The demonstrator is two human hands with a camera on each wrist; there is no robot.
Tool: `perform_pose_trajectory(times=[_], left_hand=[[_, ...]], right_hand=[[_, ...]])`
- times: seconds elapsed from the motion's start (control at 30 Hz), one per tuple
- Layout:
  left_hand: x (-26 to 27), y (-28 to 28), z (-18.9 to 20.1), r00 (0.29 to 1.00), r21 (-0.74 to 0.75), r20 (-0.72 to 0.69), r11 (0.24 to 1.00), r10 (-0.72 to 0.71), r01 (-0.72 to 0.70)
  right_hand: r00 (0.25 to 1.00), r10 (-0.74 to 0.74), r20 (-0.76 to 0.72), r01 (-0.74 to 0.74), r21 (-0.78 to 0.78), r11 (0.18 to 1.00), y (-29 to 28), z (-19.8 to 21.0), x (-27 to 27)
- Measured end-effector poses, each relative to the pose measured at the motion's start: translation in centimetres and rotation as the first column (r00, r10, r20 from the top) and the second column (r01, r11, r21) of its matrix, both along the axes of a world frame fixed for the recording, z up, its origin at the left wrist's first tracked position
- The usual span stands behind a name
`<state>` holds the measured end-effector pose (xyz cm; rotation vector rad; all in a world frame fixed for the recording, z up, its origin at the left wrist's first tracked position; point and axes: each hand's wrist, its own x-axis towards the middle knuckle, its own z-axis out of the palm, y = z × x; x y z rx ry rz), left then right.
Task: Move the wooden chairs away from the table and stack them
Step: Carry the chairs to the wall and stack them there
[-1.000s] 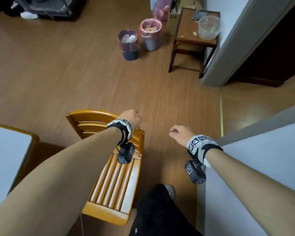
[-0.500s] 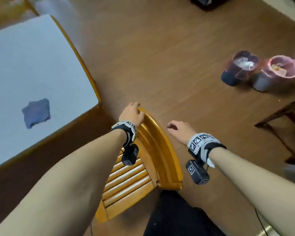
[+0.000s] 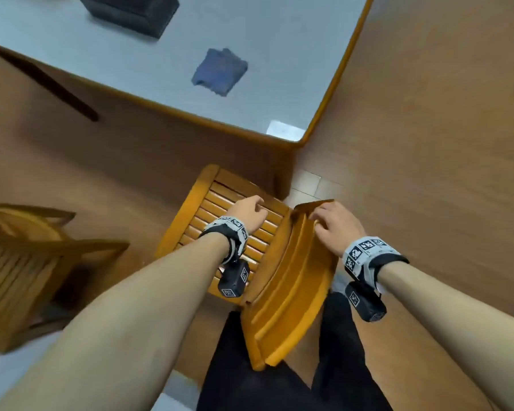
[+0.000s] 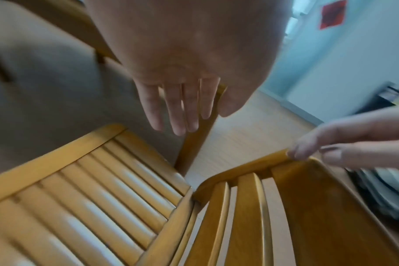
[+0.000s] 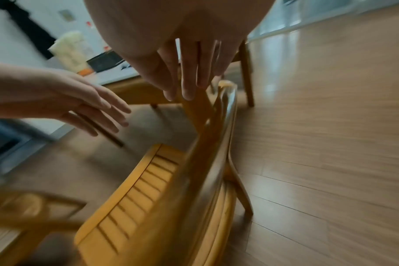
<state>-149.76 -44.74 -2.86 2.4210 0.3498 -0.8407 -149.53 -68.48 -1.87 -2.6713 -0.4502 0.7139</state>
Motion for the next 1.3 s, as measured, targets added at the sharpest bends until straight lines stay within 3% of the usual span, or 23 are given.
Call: perform_pose_trajectory(times=[0.1, 0.2, 0.37, 0.5, 0.67, 0.77, 1.03, 1.1, 1.2, 1.3], left_hand=[[-3.0, -0.7, -0.6, 0.959, 0.005, -0.023, 0.959, 0.282, -0.282], [-7.2, -2.5, -0.6, 0.85, 0.011, -0.067, 0.852, 0.523, -0.523], [-12.7, -6.5, 0.2, 0.674, -0.01, -0.108, 0.677, 0.731, -0.736], [-14.9, -9.6, 1.2, 0.641, 0.0, -0.168, 0.651, 0.749, -0.759], [-18.1, -16.0, 0.2, 0.679, 0.063, -0.295, 0.723, 0.672, -0.688], [-19.7, -19.1, -0.8, 0.711, 0.189, -0.195, 0.737, 0.676, -0.649], [-21.1, -20.9, -2.1, 0.762, 0.27, -0.015, 0.736, 0.647, -0.62], [-21.3, -20.4, -2.5, 0.747, 0.316, -0.066, 0.724, 0.662, -0.613], [-21.3, -18.8, -2.4, 0.69, 0.358, -0.174, 0.697, 0.703, -0.621], [-21.4, -17.8, -2.7, 0.732, 0.34, -0.215, 0.752, 0.646, -0.564]], right_hand=[[0.975, 0.215, -0.048, -0.215, 0.02, 0.976, 0.0, -2.4, 1.8], [0.878, 0.473, -0.07, -0.478, -0.064, 0.876, -0.2, -3.6, 2.0], [0.702, 0.7, -0.131, -0.711, -0.184, 0.678, -0.8, -3.3, 2.3], [0.629, 0.76, -0.164, -0.776, -0.189, 0.602, -1.0, -2.8, 2.5], [0.477, 0.871, -0.121, -0.872, -0.19, 0.451, -2.3, -2.6, 2.5], [0.367, 0.92, -0.134, -0.923, -0.172, 0.344, -2.9, -2.7, 3.1], [0.15, 0.985, -0.082, -0.983, -0.121, 0.14, -3.6, -4.0, 4.4], [0.133, 0.99, -0.036, -0.984, -0.122, 0.128, -3.8, -4.3, 4.3], [0.17, 0.981, 0.097, -0.98, -0.087, 0.179, -4.1, -5.3, 4.1], [0.173, 0.969, 0.179, -0.969, -0.144, 0.199, -3.7, -6.3, 3.8]])
